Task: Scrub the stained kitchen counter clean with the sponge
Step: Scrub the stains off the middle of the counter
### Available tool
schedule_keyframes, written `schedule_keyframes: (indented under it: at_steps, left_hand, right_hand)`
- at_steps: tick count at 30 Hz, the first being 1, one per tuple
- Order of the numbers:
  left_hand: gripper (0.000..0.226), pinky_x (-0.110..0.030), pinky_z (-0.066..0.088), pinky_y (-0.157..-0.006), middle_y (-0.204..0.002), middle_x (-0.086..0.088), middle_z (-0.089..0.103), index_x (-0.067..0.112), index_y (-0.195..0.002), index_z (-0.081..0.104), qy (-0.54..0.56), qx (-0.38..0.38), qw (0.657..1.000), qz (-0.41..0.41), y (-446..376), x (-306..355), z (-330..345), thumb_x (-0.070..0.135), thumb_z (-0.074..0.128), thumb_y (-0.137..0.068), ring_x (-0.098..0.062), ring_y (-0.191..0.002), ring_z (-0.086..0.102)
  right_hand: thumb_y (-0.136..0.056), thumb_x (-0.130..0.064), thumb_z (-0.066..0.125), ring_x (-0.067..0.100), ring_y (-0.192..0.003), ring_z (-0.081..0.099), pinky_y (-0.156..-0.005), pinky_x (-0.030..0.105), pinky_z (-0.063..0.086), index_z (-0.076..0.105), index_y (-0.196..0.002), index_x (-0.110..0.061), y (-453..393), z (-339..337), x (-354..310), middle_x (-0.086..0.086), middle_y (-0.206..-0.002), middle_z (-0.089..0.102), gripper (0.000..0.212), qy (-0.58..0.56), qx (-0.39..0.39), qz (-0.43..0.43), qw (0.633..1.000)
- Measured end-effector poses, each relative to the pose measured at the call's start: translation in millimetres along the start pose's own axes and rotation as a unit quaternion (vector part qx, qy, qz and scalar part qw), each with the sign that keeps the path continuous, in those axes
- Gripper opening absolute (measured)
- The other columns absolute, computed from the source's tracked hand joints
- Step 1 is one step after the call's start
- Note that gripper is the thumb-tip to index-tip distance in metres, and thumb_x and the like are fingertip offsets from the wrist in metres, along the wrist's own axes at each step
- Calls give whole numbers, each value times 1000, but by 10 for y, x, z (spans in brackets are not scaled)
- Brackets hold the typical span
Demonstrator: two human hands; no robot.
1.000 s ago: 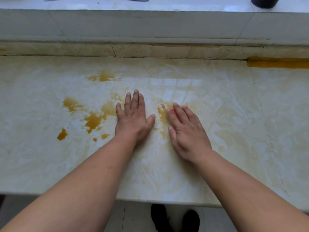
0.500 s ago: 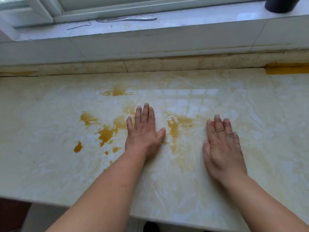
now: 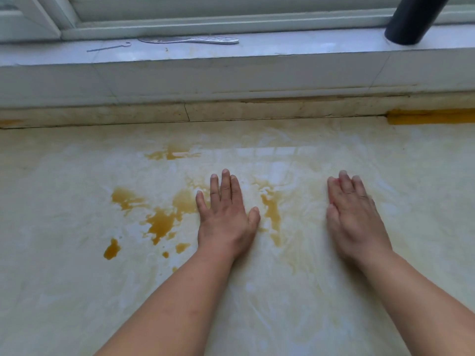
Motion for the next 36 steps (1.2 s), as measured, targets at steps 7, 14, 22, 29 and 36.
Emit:
schedule_keyframes:
  at_steps: [7,14,22,29,36]
  left_hand:
    - [90,-61,-17,-122,-165,-2,-39,24,-163,-19,-2,-41,999,33,20,-81,-78,65,29,-99,-28,-151,-38]
    - [98,-66,-14,-121,-161,-1,-46,42,-158,-25,-51,-26,998,-10,265,-866,-70,90,16,-84,-34,-148,-42]
    - [99,-69,-10,-120,-161,-4,-46,39,-157,-29,-60,-12,998,-10,244,-900,-28,92,9,-81,-36,-149,-39]
    - [98,-68,-12,-119,-160,-3,-47,40,-156,-29,-57,-15,998,-11,263,-905,-34,92,10,-83,-34,-148,-42]
    - [97,-69,-12,-119,-156,-3,-53,39,-154,-34,-54,-24,998,-8,272,-907,-32,91,8,-84,-34,-145,-46]
  right_hand:
    - [-102,-33,29,20,-153,-19,-125,43,-2,0,-161,-29,-190,276,-859,-7,-168,-17,66,14,-42,-76,996]
    - [-92,-44,13,5,-152,-19,-126,41,7,6,-159,-36,570,275,-416,-19,-165,-13,68,22,-44,-120,991]
    - [-92,-43,10,16,-151,-27,-122,37,-9,-7,-159,-30,284,513,-1131,-9,-165,-25,71,12,-25,-61,998]
    - [-103,-31,26,17,-153,-20,-126,43,-1,1,-161,-28,-221,468,-1562,-8,-168,-16,63,2,-45,-119,992]
    - [-95,-41,17,9,-153,-17,-126,42,5,4,-160,-34,521,375,-642,-15,-166,-14,67,38,-44,-107,993]
Point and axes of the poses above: each hand's wrist, its own y-axis away from the middle knuckle, its own z-axis out of the palm, x = y × z, the point moved 8 cm from there along -y, towards the middle knuckle
